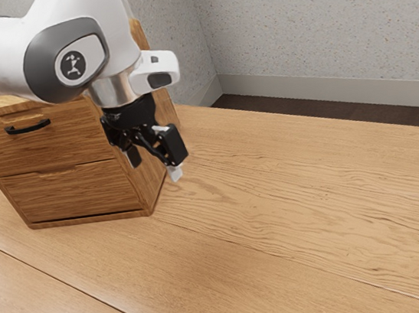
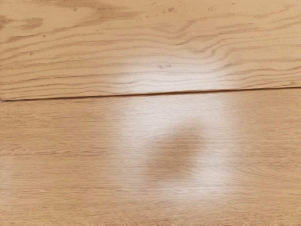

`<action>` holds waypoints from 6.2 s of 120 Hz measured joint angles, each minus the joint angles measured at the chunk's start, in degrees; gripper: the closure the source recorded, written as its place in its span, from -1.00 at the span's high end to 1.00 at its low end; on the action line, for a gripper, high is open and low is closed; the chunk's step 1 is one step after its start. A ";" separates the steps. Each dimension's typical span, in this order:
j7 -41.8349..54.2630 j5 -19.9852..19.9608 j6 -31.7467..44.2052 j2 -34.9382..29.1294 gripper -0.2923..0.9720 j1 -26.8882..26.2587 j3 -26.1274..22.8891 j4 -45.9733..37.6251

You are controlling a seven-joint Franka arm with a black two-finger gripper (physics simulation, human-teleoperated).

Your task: Pull the drawer handle with one arm to open the drawer

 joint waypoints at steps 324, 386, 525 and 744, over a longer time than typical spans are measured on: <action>65.80 9.59 34.80 -16.44 0.54 19.21 11.06 -20.88; 67.25 7.58 35.50 -11.14 0.54 19.33 11.19 -16.53; 67.51 4.22 37.00 -9.33 0.54 25.60 4.97 -16.96; 53.20 -0.83 46.45 -49.42 0.25 46.16 -15.33 -56.99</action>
